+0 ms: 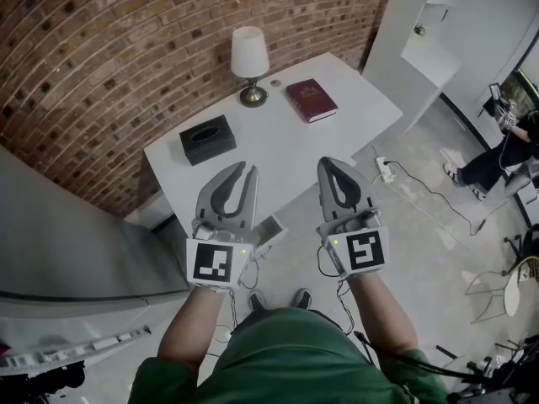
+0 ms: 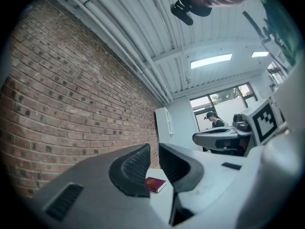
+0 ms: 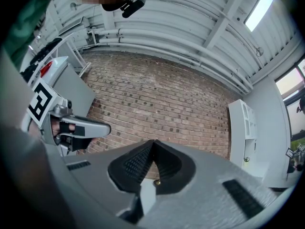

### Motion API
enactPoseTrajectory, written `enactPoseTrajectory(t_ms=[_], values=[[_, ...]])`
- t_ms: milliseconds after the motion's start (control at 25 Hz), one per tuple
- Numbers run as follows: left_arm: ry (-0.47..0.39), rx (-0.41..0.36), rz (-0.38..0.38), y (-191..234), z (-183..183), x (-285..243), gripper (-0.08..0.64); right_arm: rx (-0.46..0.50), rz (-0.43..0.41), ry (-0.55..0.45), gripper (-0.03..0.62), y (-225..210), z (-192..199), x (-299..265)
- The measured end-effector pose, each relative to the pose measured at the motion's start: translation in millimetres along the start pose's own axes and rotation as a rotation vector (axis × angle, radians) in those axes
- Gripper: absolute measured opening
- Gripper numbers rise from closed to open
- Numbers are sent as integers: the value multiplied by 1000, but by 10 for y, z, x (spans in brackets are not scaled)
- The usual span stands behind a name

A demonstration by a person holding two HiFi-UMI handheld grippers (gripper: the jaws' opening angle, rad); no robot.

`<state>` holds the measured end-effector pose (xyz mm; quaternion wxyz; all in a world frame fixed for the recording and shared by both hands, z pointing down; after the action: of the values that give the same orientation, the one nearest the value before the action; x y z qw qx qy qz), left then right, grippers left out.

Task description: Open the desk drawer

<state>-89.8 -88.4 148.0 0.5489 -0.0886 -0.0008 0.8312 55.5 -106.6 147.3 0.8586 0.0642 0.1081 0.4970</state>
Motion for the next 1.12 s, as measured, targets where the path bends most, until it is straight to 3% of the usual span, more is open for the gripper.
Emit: enactPoseTrajectory(t_ms=[1120], values=[[-5,8,-10,-40,15,65,52,-11,-30,-5,0,87,-13,94]])
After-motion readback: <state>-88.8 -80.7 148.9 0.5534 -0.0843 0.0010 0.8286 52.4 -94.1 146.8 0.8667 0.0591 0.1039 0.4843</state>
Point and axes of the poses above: the fingertips, and each gripper's own axes: x backward along the fingers, y to its left, z out of its underside, the point moved 3 cm from there along x, backward along the fingers, and after that the axes turned 15 degrees about y, right-handed, at the moved point
